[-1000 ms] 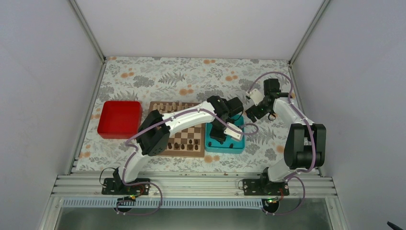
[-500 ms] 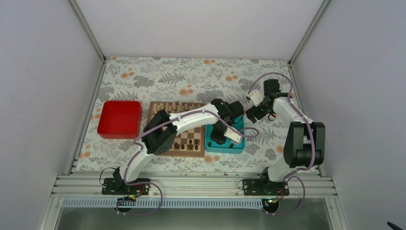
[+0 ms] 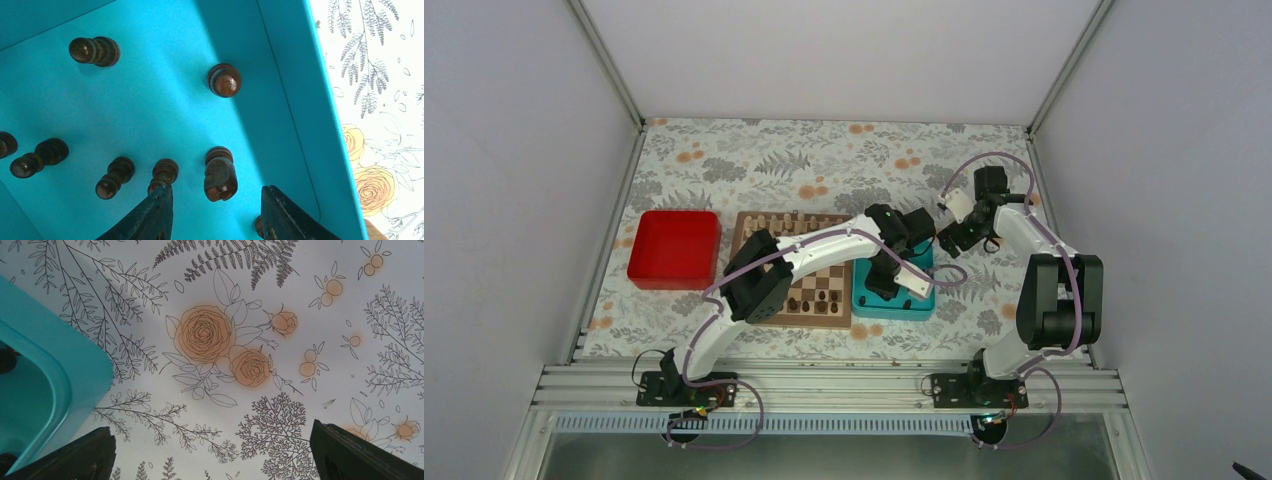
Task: Set up the chess pieces on the board
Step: Pick up the chess piece from the storage box.
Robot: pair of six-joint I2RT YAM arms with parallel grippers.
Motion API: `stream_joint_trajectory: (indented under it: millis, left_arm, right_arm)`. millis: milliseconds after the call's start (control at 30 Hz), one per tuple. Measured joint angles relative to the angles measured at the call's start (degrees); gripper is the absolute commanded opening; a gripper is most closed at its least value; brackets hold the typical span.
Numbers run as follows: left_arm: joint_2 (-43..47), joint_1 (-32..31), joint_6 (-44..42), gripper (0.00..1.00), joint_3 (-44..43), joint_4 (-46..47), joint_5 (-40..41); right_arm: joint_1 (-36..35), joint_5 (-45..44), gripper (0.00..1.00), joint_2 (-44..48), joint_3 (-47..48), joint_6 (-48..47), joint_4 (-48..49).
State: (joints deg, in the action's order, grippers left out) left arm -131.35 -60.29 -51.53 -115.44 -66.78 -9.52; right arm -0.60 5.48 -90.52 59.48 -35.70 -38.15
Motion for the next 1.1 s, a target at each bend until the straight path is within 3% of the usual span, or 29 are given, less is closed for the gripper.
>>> stream_joint_trajectory:
  millis: [1100]
  left_arm:
    - [-0.6, -0.7, -1.5, 0.32, 0.7, -1.0, 0.5]
  right_arm:
    - [0.0, 0.0, 1.00, 0.0, -0.3, -0.2, 0.0]
